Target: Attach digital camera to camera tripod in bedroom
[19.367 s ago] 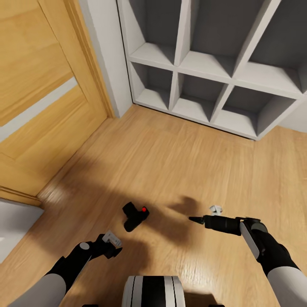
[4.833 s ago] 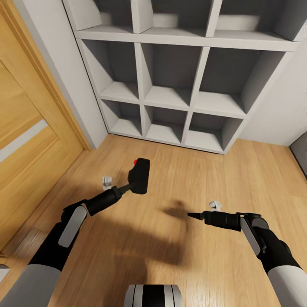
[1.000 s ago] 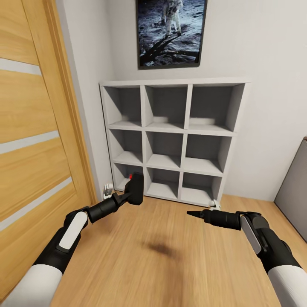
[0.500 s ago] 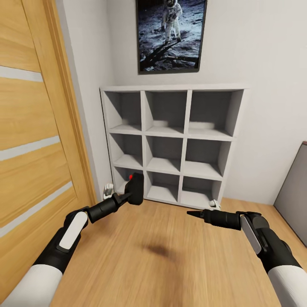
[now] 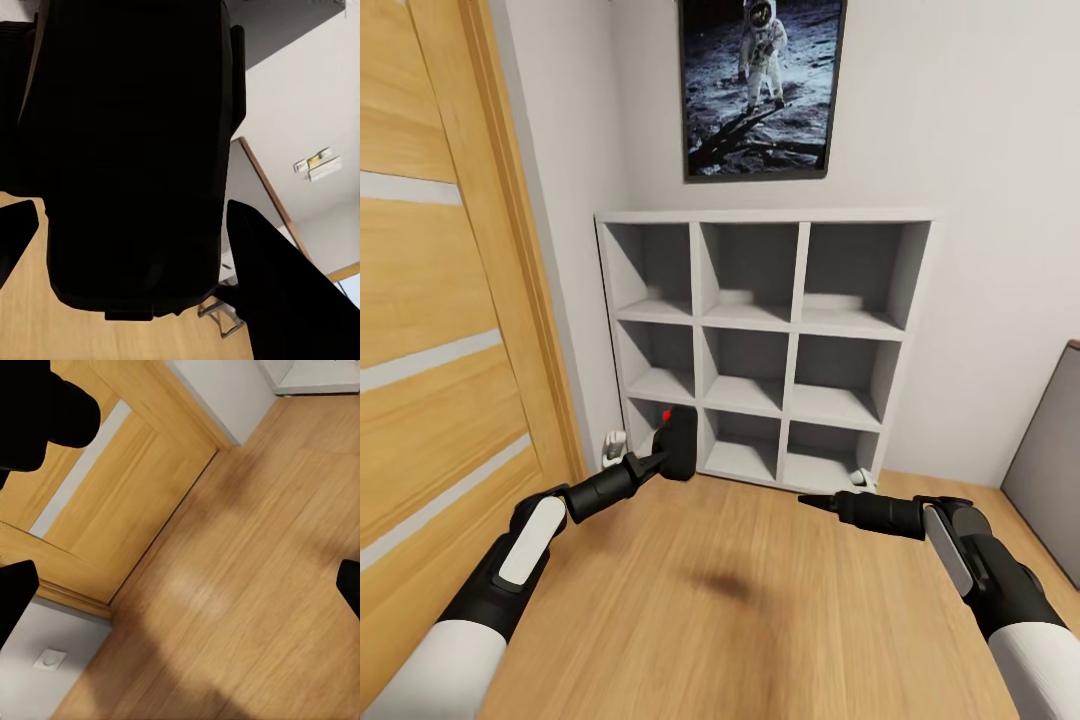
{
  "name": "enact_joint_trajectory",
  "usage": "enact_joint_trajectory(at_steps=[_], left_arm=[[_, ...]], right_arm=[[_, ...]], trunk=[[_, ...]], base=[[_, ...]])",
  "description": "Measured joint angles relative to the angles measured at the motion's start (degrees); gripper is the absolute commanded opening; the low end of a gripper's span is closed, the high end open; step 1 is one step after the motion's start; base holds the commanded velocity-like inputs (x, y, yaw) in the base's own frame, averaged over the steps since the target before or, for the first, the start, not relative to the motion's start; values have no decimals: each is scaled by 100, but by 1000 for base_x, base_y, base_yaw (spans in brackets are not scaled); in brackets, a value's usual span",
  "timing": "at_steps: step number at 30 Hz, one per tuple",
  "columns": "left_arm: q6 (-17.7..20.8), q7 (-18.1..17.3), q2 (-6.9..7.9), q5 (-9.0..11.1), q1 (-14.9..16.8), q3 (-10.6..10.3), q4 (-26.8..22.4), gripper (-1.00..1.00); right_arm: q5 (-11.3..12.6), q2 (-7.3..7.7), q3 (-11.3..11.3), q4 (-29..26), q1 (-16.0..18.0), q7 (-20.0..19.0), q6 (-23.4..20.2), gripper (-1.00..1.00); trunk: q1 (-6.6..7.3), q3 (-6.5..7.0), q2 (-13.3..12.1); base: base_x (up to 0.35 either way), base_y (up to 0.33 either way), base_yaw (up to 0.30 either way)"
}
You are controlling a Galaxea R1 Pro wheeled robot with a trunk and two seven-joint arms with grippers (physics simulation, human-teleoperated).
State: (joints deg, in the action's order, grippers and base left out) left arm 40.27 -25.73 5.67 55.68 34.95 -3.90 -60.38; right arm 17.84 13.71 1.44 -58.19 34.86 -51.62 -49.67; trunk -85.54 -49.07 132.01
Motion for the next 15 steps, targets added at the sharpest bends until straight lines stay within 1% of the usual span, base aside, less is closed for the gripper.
enact_joint_trajectory(at_steps=[8, 15], left_arm=[[0, 4, 0, -4, 0, 8, 32, -100], [0, 4, 0, -6, 0, 15, 192, -100]], right_arm=[[0, -4, 0, 1, 0, 0, -1, 100], [0, -8, 0, -3, 0, 2, -1, 100]], trunk=[[176, 144, -321], [330, 269, -602]], base=[[0, 0, 0], [0, 0, 0]])
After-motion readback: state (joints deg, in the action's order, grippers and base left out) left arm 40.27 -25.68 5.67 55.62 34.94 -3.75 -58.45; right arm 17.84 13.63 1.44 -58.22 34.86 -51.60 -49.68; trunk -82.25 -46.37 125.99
